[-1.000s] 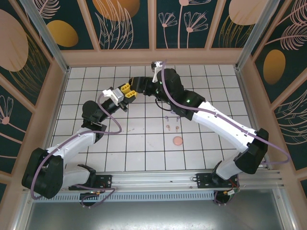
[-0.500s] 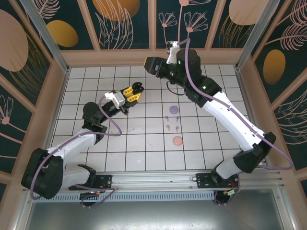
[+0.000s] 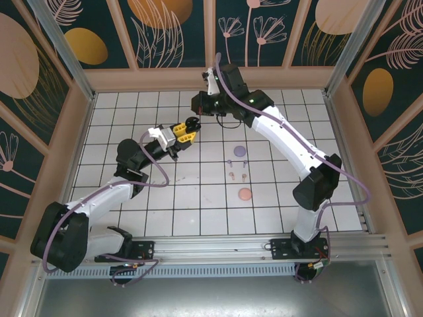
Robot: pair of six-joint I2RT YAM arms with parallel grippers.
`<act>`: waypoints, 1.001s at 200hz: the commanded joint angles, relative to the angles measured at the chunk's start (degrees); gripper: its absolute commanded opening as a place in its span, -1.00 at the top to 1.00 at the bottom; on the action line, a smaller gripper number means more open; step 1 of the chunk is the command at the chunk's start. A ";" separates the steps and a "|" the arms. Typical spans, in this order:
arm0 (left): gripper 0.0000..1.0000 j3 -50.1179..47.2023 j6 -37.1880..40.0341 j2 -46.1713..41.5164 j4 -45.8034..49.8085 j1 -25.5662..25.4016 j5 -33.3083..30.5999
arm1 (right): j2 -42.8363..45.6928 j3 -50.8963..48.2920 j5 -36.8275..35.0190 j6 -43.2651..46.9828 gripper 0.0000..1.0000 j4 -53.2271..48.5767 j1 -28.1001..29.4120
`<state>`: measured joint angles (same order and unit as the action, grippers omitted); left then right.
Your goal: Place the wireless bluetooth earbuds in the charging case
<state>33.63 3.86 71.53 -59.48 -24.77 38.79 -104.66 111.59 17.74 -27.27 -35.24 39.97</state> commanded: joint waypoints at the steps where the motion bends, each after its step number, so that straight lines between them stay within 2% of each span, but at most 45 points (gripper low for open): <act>1: 1.00 0.98 0.84 0.60 0.12 -0.16 1.21 | 3.01 -0.71 2.04 2.19 0.89 -3.15 1.44; 56: 1.00 1.88 -0.57 2.36 -0.37 -0.12 1.21 | 13.22 -12.71 -2.77 0.37 0.90 -0.71 4.16; 95: 1.00 1.48 -3.04 3.38 -1.05 -0.13 -0.12 | 18.98 -20.16 -10.31 -4.41 0.85 4.65 0.81; 113: 1.00 1.37 -5.09 4.70 0.38 -0.11 -2.32 | 21.91 -25.36 -13.53 -7.38 0.75 7.26 -1.23; 161: 1.00 -0.83 -22.14 11.89 0.13 -0.17 -10.04 | 29.00 -41.33 -21.19 -11.60 0.47 12.53 -2.52; 172: 1.00 -0.22 -27.70 13.64 2.79 -0.11 -12.05 | 29.80 -44.59 -21.69 -12.02 0.38 13.20 -2.60; 200: 1.00 2.85 -36.22 17.90 11.45 -0.15 -13.16 | 31.24 -51.15 -22.75 -12.88 0.23 14.12 -2.54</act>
<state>33.74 -20.34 86.50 -54.50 -25.08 28.93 -75.53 64.90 -1.83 -38.17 -24.10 37.32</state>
